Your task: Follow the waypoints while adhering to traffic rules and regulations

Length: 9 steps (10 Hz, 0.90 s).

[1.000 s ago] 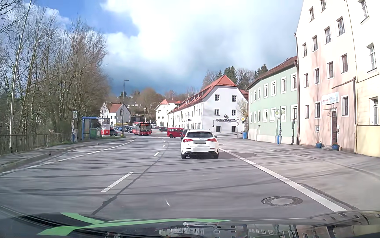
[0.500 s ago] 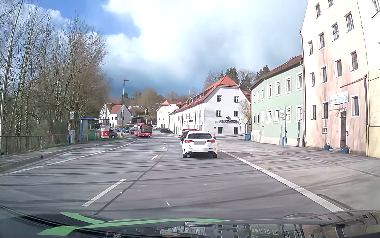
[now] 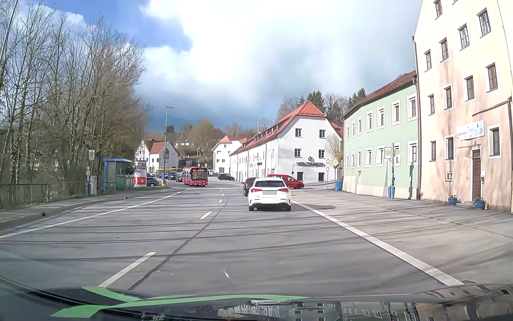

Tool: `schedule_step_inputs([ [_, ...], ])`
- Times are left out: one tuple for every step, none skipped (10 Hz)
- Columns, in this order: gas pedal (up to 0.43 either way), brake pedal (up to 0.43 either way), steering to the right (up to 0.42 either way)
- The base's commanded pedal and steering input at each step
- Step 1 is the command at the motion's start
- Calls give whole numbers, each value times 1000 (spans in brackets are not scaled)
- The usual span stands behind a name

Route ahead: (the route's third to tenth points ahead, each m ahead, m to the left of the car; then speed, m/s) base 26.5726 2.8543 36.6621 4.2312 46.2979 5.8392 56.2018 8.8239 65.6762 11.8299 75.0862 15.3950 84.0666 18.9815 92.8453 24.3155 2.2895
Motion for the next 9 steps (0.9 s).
schedule_step_inputs([
  [39, 0, -21],
  [110, 0, -22],
  [138, 0, -21],
  [157, 0, -21],
  [169, 0, -21],
  [169, 0, -20],
  [169, 0, -16],
  [130, 0, -15],
  [130, 0, -15],
])
